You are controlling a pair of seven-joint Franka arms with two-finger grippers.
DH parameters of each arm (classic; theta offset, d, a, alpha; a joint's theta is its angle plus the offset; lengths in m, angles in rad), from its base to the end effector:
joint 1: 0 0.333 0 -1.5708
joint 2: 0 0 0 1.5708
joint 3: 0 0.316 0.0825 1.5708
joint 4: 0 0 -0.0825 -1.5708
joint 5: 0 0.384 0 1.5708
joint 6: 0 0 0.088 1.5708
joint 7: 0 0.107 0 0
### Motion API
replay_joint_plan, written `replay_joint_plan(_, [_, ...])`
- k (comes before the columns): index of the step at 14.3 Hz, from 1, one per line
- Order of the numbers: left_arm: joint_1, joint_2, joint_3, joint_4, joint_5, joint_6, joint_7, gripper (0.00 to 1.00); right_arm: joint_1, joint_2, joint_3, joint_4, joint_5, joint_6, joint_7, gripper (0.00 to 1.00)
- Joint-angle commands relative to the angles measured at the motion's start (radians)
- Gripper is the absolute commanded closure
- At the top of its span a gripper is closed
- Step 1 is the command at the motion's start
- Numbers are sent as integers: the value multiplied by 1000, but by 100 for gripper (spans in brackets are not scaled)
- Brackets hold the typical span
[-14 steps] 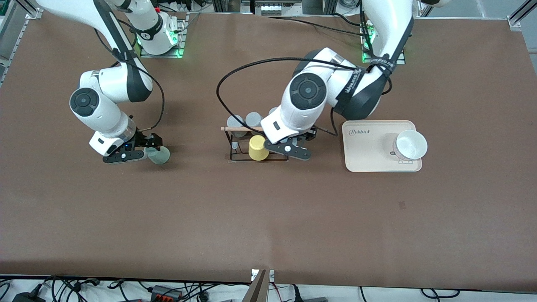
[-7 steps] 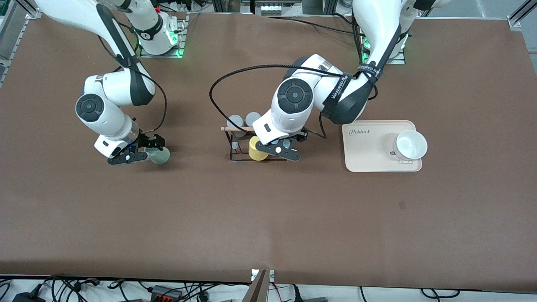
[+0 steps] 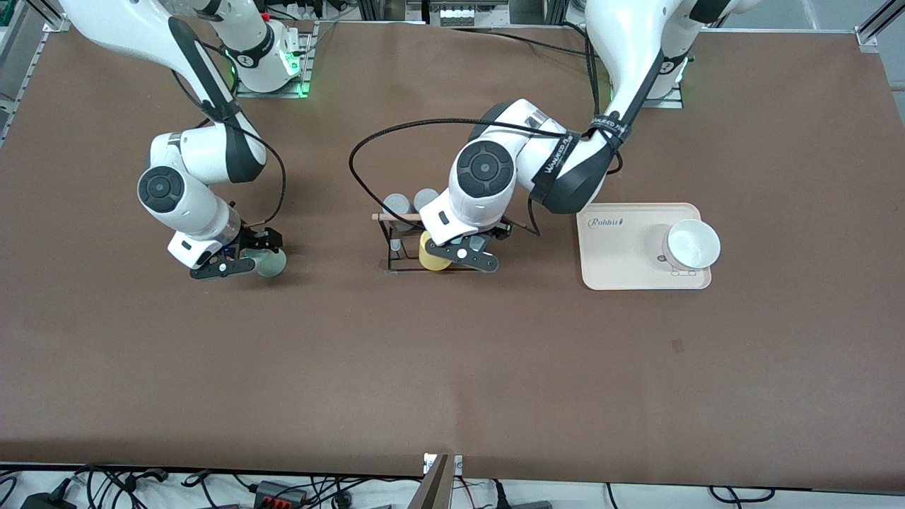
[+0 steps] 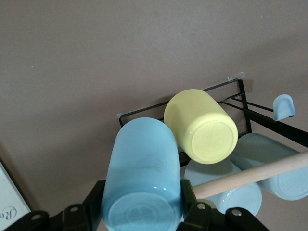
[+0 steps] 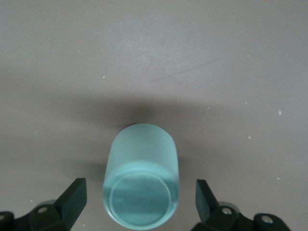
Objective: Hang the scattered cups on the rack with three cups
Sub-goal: 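Hang the blue cup on the rack while the right gripper grips the mint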
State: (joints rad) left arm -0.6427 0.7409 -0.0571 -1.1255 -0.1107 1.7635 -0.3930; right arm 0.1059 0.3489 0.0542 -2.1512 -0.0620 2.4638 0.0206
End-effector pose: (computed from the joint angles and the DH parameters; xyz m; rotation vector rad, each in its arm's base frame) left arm 0.5694 -0.4761 0.3635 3.0316 -0.4072 -0.2498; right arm 0.5583 0.0902 0.2336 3.1052 0.2889 -0.0522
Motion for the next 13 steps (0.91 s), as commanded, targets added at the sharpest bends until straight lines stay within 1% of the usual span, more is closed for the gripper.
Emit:
replay_joint_plan(1, [-17,29,7,33,-14,13,-7,71,-6,1,18,-12,13,15,-18,0])
replay_joint_plan(9, [-23,58,10,20,2,17,-4,71,-17,1,18,-24,13,17,-22,0])
replay_joint_plan(13, [-23,58,19,-8,0,17,-7,71,-22,1,18,-24,13,17,-22,0])
